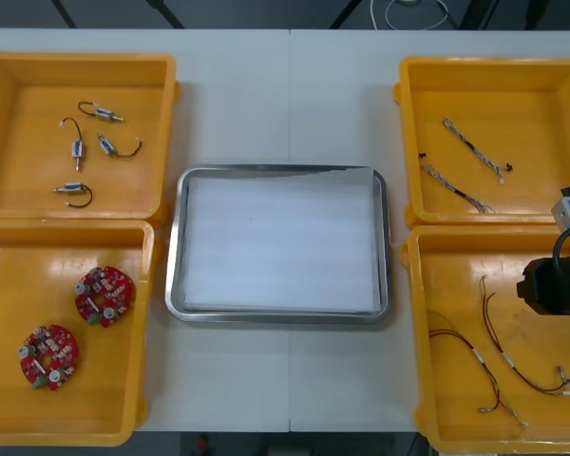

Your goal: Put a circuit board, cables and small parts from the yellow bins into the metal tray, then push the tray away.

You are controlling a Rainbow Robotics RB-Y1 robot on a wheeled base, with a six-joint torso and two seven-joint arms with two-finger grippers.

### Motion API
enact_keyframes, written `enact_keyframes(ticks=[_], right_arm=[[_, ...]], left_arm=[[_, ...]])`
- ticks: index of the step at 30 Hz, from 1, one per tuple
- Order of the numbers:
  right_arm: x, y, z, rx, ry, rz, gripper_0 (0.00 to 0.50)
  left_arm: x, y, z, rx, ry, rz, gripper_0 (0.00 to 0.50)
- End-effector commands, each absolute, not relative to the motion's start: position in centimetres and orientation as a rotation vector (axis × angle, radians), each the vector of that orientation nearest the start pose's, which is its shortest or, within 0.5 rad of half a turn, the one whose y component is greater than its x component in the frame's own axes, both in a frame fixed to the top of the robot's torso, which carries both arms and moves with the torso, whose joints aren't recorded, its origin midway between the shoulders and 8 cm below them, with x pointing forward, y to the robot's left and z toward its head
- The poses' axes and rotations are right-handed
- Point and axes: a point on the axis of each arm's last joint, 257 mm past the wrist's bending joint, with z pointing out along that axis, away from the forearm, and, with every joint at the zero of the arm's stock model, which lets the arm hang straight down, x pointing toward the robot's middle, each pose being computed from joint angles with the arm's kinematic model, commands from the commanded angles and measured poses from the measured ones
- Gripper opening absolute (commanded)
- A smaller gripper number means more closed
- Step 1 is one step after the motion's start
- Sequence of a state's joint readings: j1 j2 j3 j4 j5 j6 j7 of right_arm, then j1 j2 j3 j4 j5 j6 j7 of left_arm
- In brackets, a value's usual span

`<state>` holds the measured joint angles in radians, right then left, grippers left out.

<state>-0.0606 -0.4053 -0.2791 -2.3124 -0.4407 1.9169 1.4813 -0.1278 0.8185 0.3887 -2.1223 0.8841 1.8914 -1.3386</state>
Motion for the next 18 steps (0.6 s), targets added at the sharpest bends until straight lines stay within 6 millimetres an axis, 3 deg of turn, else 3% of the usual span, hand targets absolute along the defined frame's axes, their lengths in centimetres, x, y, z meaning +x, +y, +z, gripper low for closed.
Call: enact_keyframes(ticks=[1, 18], right_arm=[[35.69, -33.95, -22.21, 0.062, 2.644, -0.074, 0.5], [35.69, -33.95, -22.21, 0.062, 2.644, -0.074, 0.5]], left_arm=[[37.59, 39.99, -15.23, -0.115, 2.657, 0.006, 0.5], [37.59, 39.99, -15.23, -0.115, 2.657, 0.006, 0.5]])
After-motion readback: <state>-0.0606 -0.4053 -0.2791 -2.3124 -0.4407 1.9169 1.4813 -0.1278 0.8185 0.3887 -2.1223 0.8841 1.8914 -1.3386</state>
